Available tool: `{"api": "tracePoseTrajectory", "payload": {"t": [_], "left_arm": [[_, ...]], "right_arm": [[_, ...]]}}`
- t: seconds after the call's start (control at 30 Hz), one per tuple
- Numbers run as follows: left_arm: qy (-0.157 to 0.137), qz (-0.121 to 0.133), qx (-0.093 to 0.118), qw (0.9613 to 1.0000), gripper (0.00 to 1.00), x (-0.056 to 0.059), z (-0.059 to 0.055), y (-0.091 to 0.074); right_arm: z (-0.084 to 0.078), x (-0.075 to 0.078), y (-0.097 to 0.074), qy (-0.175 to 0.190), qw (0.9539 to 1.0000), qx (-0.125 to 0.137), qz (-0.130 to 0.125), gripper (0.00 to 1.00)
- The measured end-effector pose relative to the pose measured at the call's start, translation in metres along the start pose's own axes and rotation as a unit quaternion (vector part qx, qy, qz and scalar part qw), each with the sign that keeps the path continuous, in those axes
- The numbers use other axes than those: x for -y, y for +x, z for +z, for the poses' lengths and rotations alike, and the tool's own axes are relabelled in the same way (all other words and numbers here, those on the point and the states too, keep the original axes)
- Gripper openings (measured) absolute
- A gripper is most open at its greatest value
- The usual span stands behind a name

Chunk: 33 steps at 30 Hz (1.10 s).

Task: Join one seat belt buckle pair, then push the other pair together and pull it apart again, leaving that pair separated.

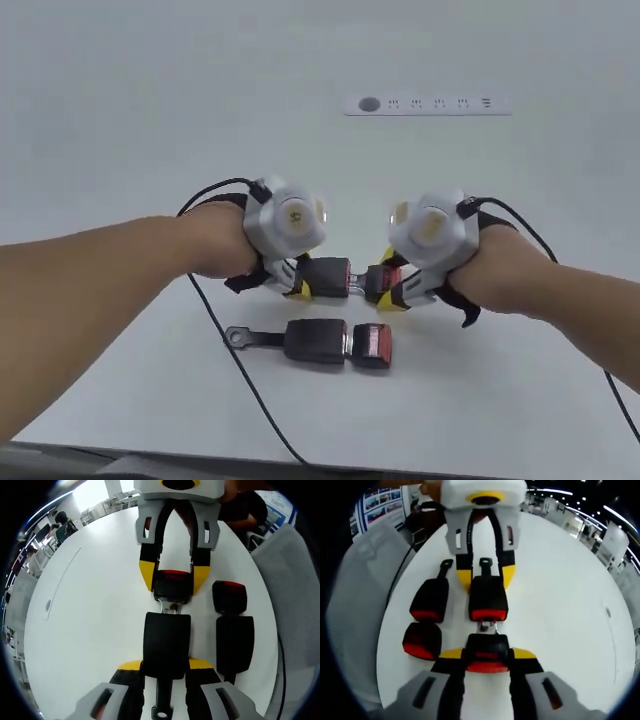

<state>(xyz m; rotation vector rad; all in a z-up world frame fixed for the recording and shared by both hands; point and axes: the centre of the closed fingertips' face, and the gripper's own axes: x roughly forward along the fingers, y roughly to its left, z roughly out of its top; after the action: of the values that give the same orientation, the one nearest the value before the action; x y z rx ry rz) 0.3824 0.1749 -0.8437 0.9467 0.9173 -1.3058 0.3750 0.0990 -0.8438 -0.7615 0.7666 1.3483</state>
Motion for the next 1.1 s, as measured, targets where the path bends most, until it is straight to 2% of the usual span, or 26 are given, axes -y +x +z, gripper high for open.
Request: {"api": "tracePoseTrajectory", "payload": {"t": [0.1, 0.17, 0.2, 0.37, 0.6, 1.1], "left_arm": [[0.007, -0.007, -0.006, 0.9999, 0.31, -0.001, 0.0, 0.001], [0.017, -0.009, -0.01, 0.9998, 0.31, 0.0, 0.001, 0.001], [0.015, -0.007, -0.016, 0.9997, 0.31, 0.0, 0.001, 0.002], [0.013, -0.007, -0.012, 0.9998, 0.31, -0.001, 0.0, 0.001], [0.007, -0.006, -0.006, 0.9999, 0.31, -0.001, 0.0, 0.001], [-0.004, -0.002, 0.003, 1.0, 0.32, -0.001, 0.0, 0.001]], "right_arm": [[0.004, 0.001, 0.002, -0.003, 1.0, -0.002, 0.0, 0.32], [0.016, -0.002, 0.007, 0.015, 0.9997, 0.02, 0.004, 0.31], [0.012, 0.0, 0.008, 0.001, 0.9999, -0.009, -0.009, 0.31], [0.01, -0.001, 0.006, 0.01, 0.9999, 0.013, -0.006, 0.32], [0.01, -0.001, 0.008, 0.013, 0.9999, 0.008, 0.004, 0.33], [0.005, -0.003, 0.005, 0.015, 0.9999, -0.003, -0.001, 0.35]]}}
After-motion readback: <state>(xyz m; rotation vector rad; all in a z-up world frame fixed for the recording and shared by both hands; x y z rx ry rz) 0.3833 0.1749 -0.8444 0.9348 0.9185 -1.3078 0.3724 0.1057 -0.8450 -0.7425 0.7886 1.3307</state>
